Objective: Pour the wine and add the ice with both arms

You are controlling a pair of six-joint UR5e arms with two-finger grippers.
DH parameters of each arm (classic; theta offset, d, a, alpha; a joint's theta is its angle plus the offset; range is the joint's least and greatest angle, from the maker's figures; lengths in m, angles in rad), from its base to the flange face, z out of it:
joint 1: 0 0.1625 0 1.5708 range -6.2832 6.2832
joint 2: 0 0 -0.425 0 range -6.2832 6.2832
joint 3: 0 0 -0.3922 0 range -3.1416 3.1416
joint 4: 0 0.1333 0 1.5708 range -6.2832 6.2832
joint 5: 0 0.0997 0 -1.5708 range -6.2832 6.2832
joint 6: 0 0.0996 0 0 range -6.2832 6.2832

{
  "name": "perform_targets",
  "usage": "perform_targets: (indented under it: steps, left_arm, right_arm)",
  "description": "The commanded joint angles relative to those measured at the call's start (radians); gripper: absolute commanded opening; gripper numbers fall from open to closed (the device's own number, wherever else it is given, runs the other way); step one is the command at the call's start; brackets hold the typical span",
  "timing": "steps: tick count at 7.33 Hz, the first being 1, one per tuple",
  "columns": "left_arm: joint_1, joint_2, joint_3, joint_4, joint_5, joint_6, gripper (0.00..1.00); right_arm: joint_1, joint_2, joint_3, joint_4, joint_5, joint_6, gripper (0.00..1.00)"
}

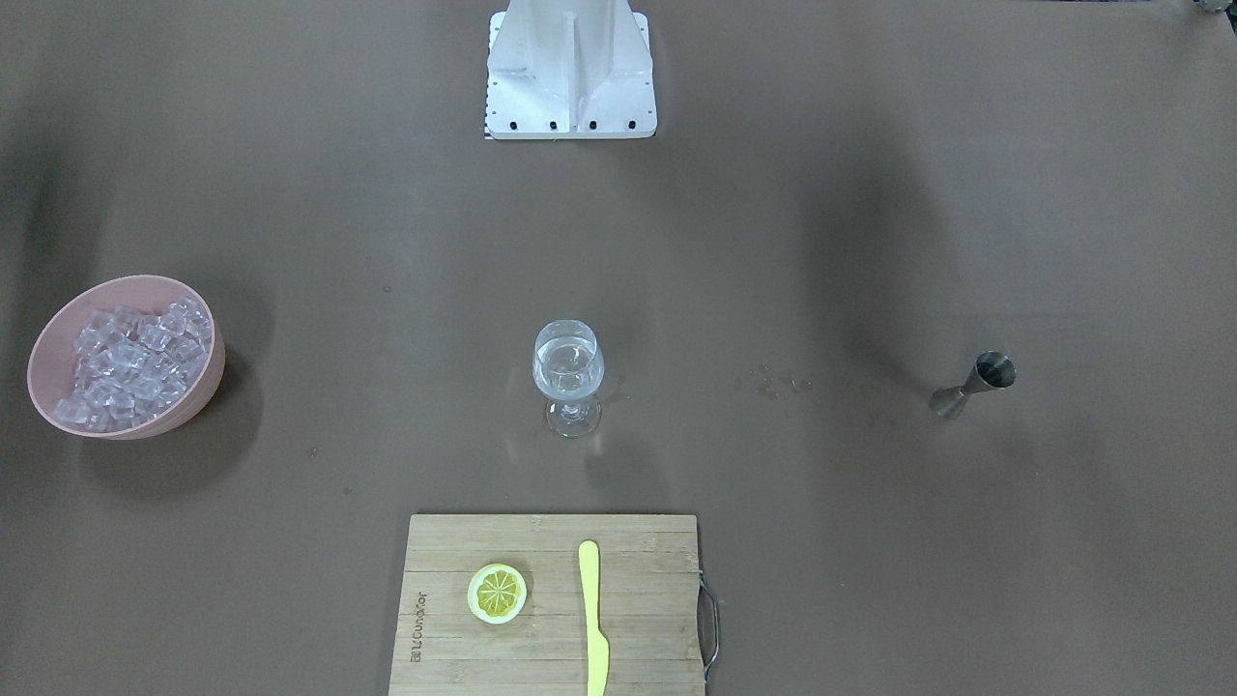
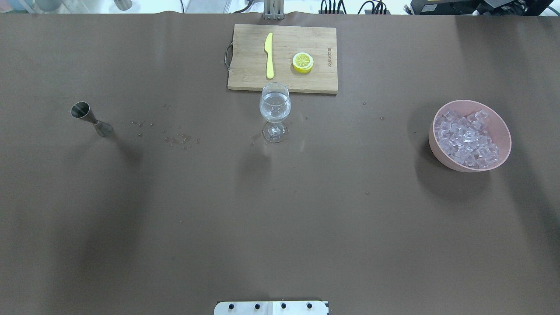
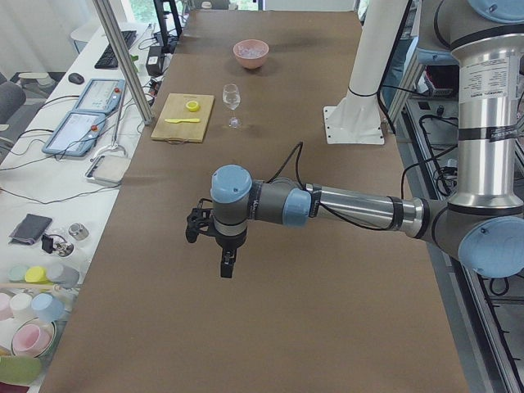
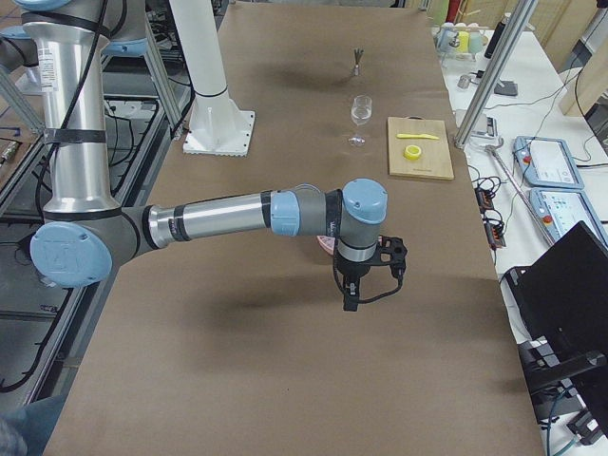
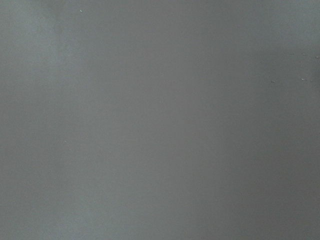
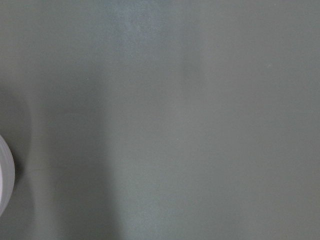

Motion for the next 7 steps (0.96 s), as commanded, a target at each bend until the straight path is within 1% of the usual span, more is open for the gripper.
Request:
perform_targets:
  steps: [1,4,5,7]
  left_arm:
    - [0.000,-0.004,-0.001,0.000,0.000,0.000,0.98]
    - [0.002,-0.001,-0.008,-0.008,0.003,0.002,0.98]
    - [0.008,-0.017,0.027,-0.008,0.011,0.003,0.98]
    - [0.005,-0.001,0.001,-0.009,0.009,0.005,0.98]
  right_arm:
    - [0.000,0.000,0.006,-0.004,-0.001,0.001,1.00]
    - [0.002,0.000,0.008,-0.005,0.001,0.001,1.00]
    - [0.000,0.000,0.007,-0.005,-0.001,0.001,1.00]
    - [0.000,0.002,0.007,-0.007,-0.001,0.001,1.00]
